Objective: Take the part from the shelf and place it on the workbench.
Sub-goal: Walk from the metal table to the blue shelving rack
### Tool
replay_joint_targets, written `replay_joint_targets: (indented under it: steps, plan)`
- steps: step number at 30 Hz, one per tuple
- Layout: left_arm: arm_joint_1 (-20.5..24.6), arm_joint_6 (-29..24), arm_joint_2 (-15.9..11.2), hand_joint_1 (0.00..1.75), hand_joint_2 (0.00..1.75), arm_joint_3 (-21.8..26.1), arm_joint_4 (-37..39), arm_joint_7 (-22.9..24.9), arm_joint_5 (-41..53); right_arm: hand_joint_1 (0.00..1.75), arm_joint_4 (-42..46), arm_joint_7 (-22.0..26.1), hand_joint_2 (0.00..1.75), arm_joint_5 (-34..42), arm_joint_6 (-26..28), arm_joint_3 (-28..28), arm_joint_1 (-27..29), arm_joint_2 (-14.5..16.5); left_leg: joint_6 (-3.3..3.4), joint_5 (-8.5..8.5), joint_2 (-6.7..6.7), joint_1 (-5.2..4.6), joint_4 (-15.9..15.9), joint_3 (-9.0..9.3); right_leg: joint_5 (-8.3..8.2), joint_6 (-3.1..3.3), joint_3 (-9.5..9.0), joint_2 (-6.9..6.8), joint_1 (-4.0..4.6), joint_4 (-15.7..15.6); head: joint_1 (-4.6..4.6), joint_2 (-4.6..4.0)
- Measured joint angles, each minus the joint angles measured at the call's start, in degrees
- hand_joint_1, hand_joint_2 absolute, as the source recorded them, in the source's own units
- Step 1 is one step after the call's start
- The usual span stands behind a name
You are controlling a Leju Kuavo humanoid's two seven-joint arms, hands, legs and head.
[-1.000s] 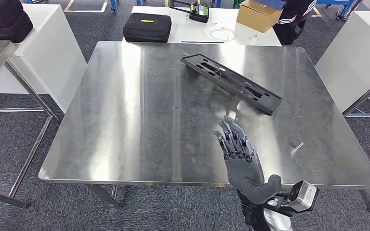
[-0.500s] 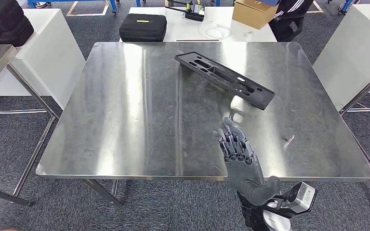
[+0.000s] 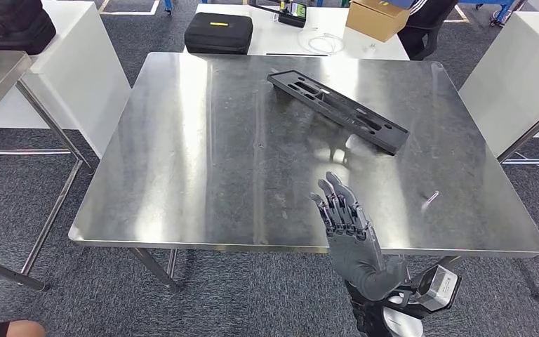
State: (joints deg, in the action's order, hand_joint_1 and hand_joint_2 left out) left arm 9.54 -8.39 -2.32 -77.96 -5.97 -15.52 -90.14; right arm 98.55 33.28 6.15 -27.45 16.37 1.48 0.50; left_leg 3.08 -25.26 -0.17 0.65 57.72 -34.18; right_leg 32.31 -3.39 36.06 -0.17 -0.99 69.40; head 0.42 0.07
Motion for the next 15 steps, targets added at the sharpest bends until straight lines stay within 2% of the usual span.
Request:
replay_joint_targets:
  steps: [2, 3, 4, 6, 7, 8, 10, 11, 12, 13, 14, 15]
  plan:
    - [0.0, 0.0, 0.0, 0.0, 0.0, 0.1, 0.0, 0.0, 0.0, 0.0, -0.1, 0.0, 0.0, 0.0, 0.0, 0.0, -0.1, -0.1, -0.44, 0.29, -0.05, -0.16, 0.1, -0.13, -2.27, -0.21, -5.12, 0.01, 0.08, -8.7, -0.01, 0.0]
    - [0.0, 0.0, 0.0, 0.0, 0.0, 0.1, 0.0, 0.0, 0.0, 0.0, -0.1, 0.0, 0.0, 0.0, 0.0, 0.0, -0.1, -0.1, -0.73, 0.43, -0.05, -0.31, 0.1, -0.19, -2.95, 0.01, -6.61, 0.03, 0.17, -11.5, -0.05, 0.0]
    - [0.0, 0.0, 0.0, 0.0, 0.0, 0.2, 0.0, -0.1, 0.0, 0.0, -0.1, 0.1, 0.0, 0.1, 0.0, 0.0, -0.1, -0.1, -1.05, 0.58, -0.03, -0.41, 0.1, -0.23, -3.22, 0.38, -7.16, 0.06, 0.32, -12.8, -0.08, 0.0]
    - [0.0, 0.0, 0.0, 0.0, 0.0, 0.4, 0.0, -0.1, 0.0, 0.0, -0.2, 0.1, 0.0, 0.1, 0.1, 0.0, 0.0, -0.2, -1.75, 0.97, -0.02, -0.35, -0.1, -0.26, -3.69, 1.2, -6.86, 0.11, 0.42, -12.9, -0.11, 0.0]
    - [0.0, 0.0, 0.0, 0.0, 0.0, 0.4, 0.0, -0.2, 0.0, 0.0, -0.3, 0.1, 0.0, 0.1, 0.1, 0.0, -0.1, -0.3, -2.07, 0.7, -0.02, -0.21, 0.2, -0.44, -3.97, 1.63, -6.87, 0.09, 0.27, -13.0, -0.11, 0.0]
    - [-0.1, 0.0, -0.1, 0.0, 0.0, 0.5, 0.0, -0.2, 0.0, 0.0, -0.3, 0.1, 0.0, 0.1, 0.1, 0.0, -0.1, -0.3, -2.36, -0.34, -0.01, -0.11, 1.4, -0.96, -4.3, 2.13, -6.84, 0.04, 0.08, -13.1, -0.14, 0.0]
    - [-0.1, 0.0, -0.1, 0.0, 0.0, 0.5, 0.0, -0.2, 0.0, 0.0, -0.3, 0.2, 0.0, 0.1, 0.2, 0.1, -0.1, -0.3, -2.83, -4.46, 0.0, 0.03, 7.2, -3.36, -4.86, 2.88, -6.6, -0.09, -0.16, -13.1, -0.19, 0.0]
    - [-0.2, 0.0, 0.0, 0.0, 0.0, 0.5, 0.0, -0.2, 0.0, 0.0, -0.4, 0.2, 0.0, 0.1, 0.3, 0.1, -0.1, -0.3, -3.03, -6.66, 0.0, 0.06, 11.2, -4.9, -5.08, 3.1, -6.3, -0.14, -0.1, -13.1, -0.21, 0.0]
    - [-0.3, 0.0, 0.0, 0.0, 0.0, 0.5, 0.0, -0.2, 0.0, 0.0, -0.4, 0.2, 0.0, 0.1, 0.3, 0.2, -0.1, -0.3, -3.19, -8.11, 0.0, 0.08, 14.5, -6.11, -5.23, 3.15, -6.04, -0.17, -0.02, -13.1, -0.21, 0.0]
    - [-0.3, 0.0, 0.0, 0.0, 0.0, 0.6, 0.0, -0.2, 0.0, 0.0, -0.5, 0.2, 0.0, 0.1, 0.3, 0.2, -0.1, -0.3, -3.26, -8.56, 0.0, 0.09, 16.3, -6.56, -5.37, 3.13, -5.85, -0.18, 0.05, -13.0, -0.21, 0.0]
    - [-0.4, 0.0, 0.0, 0.0, 0.0, 0.6, 0.0, -0.2, 0.0, 0.0, -0.5, 0.2, 0.0, 0.1, 0.4, 0.2, -0.1, -0.3, -3.24, -7.92, 0.0, 0.09, 15.8, -5.91, -5.45, 3.08, -5.74, -0.18, 0.08, -13.0, -0.21, 0.0]
    - [-0.5, -0.1, -0.1, 0.0, 0.0, 0.7, 0.0, -0.2, 0.0, 0.0, -0.6, 0.2, 0.0, 0.1, 0.4, 0.3, -0.1, -0.3, -3.14, -6.41, 0.01, 0.1, 13.2, -4.18, -5.49, 3.01, -5.71, -0.17, 0.09, -13.0, -0.22, 0.0]
